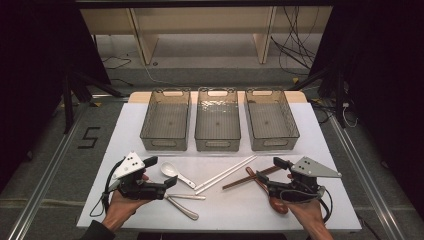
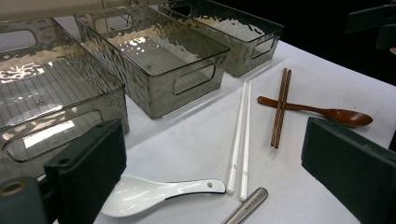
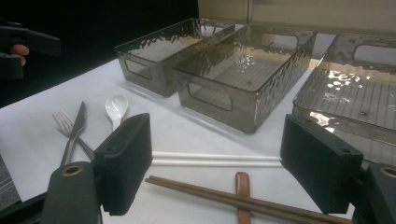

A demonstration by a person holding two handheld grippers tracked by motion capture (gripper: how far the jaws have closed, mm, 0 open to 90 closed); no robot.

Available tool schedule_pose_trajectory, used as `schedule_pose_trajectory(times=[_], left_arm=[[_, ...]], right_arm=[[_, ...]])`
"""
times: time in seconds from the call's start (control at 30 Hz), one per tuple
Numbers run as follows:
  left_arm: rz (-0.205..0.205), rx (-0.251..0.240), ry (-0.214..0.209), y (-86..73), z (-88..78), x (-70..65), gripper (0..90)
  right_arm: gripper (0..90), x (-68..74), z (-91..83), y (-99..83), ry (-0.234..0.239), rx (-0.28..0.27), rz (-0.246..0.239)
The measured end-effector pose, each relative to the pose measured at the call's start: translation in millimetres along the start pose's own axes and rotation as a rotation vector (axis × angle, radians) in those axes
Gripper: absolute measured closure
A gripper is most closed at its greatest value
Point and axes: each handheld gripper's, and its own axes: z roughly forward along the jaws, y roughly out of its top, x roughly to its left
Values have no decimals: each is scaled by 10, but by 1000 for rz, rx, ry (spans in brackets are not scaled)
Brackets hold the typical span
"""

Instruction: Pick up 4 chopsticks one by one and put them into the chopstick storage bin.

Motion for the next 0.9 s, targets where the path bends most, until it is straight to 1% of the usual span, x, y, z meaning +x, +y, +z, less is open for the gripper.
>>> schedule_pose_trajectory(times=[0.23,0.33,0.43,0.47,0.5,0.53,0.57,0.6,0.63,0.7,0.83,0.9], left_arm=[[3,1,0,2,-1,0,59],[2,1,0,3,-2,2,59],[5,1,0,4,-1,1,59],[5,1,0,4,-1,0,59],[5,2,0,4,0,1,59],[6,4,0,4,1,4,59],[6,5,1,4,3,6,59],[8,6,3,4,2,8,59],[10,5,6,5,1,8,59],[13,5,9,7,-3,12,59],[8,3,14,6,-2,21,59],[8,3,13,6,1,19,59]], right_arm=[[264,-50,-20,25,-6,1,-9],[265,-85,-33,45,-9,16,-12],[266,-104,-32,58,-6,20,-19],[266,-127,-22,78,2,44,-35],[270,-137,-16,89,0,56,-40],[270,-137,-16,89,0,56,-40],[272,-165,-5,119,8,85,-62],[273,-181,0,137,8,98,-76],[273,-181,0,137,8,98,-76],[273,-221,16,187,22,132,-102],[281,-311,73,295,46,223,-183],[291,-345,118,334,64,283,-232]])
